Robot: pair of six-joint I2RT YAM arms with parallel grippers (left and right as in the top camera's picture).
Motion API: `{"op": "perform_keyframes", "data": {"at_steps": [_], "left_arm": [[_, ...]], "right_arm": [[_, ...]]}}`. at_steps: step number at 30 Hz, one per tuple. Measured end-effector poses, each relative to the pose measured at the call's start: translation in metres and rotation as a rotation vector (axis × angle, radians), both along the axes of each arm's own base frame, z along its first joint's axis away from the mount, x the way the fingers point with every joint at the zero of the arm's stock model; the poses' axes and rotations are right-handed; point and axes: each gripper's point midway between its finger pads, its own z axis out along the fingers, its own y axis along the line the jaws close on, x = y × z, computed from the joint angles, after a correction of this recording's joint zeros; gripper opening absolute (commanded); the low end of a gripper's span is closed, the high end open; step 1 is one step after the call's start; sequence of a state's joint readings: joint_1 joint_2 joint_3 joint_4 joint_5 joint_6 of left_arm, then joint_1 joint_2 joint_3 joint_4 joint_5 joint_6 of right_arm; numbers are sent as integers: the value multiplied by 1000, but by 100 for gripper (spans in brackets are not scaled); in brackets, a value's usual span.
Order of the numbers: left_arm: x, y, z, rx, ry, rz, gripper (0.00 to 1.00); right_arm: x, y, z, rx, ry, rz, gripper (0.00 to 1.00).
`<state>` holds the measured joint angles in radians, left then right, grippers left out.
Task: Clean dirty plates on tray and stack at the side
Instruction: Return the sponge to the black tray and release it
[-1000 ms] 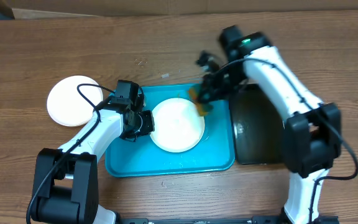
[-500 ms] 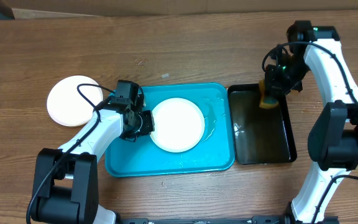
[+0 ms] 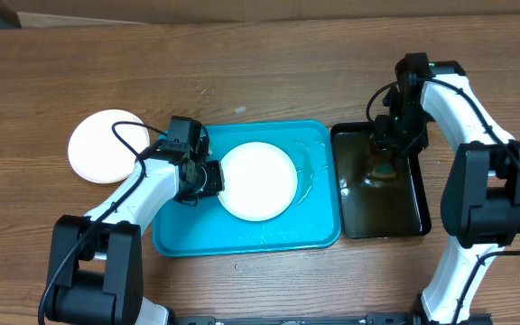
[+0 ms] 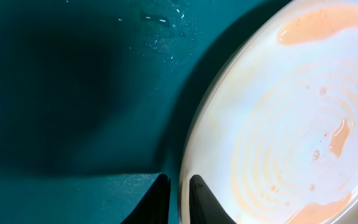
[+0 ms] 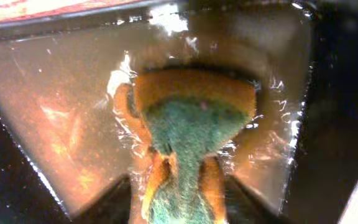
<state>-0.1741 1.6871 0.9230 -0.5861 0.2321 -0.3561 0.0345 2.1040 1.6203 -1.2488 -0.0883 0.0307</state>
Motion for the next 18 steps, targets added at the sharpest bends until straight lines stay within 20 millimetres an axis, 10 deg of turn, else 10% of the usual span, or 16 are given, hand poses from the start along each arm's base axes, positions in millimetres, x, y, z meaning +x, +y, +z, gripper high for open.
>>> {"op": "perform_keyframes", "data": {"at_steps": [12, 14, 17, 18], "left_arm": [[0, 0, 0, 0, 0, 0, 15], [0, 0, 0, 0, 0, 0, 15], [0, 0, 0, 0, 0, 0, 16], [0, 0, 0, 0, 0, 0, 17]], "right_arm": [[-16, 0, -24, -4, 34, -16, 57], [-27, -1, -33, -8, 65, -19, 4], [-29, -2, -34, -14, 56, -23, 5], [-30, -2, -35, -14, 57, -26, 40]]}}
